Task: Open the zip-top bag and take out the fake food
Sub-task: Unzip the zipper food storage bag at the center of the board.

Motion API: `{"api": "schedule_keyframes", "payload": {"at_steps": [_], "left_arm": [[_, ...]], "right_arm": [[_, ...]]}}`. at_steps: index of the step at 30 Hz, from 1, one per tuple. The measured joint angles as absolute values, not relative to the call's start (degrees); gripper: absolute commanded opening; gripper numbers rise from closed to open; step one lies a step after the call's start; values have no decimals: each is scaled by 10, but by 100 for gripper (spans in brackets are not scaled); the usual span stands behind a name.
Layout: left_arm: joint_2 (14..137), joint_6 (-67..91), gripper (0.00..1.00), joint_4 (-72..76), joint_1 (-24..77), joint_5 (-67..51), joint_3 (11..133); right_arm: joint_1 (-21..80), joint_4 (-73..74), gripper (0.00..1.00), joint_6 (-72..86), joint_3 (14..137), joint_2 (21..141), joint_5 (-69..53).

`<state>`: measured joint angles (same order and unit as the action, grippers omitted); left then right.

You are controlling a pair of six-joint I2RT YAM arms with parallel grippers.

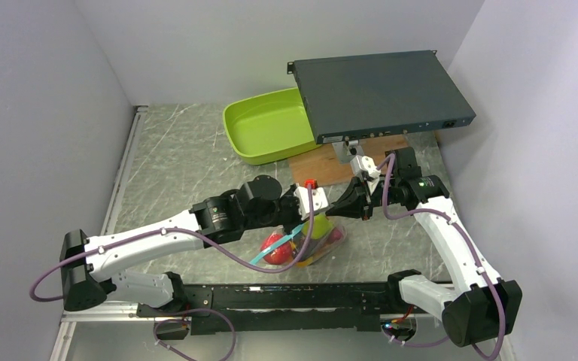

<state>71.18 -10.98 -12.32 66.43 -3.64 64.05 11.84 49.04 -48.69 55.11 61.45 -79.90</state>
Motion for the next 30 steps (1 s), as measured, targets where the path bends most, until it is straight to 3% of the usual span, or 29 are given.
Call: {"api": "schedule_keyframes", "payload": {"at_steps": [30], "left_arm": [[671, -103, 0, -191, 653, -30, 629]], "right_arm": [[108, 491, 0, -486, 551, 614, -801]]}}
